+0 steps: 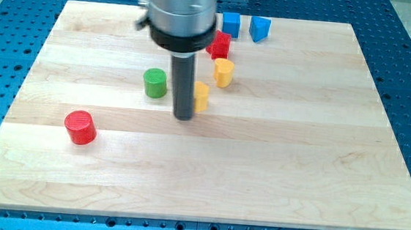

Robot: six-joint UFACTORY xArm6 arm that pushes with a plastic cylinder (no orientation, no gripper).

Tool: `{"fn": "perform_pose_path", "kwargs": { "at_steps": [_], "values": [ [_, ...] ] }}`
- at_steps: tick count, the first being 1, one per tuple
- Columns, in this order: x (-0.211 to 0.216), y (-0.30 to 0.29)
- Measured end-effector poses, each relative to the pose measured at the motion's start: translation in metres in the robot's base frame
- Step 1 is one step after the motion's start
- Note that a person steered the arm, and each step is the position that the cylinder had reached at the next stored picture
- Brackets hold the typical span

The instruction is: Push the red circle close to the green circle

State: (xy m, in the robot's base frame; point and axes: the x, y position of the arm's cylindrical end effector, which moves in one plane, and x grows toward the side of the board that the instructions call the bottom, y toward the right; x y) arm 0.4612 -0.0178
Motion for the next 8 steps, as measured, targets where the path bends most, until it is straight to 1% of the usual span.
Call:
{"fn": "perform_pose_path", "kwargs": {
  "at_steps": [1,2,3,4,5,6,7,8],
  "values": [
    [0.014,-0.014],
    [0.087,-0.089],
    [0.126,-0.214],
    [0.101,-0.206],
    [0.071,-0.158],
    [0.061,-0.193],
    [0.044,-0.175],
    [0.043,-0.083]
  ]
}}
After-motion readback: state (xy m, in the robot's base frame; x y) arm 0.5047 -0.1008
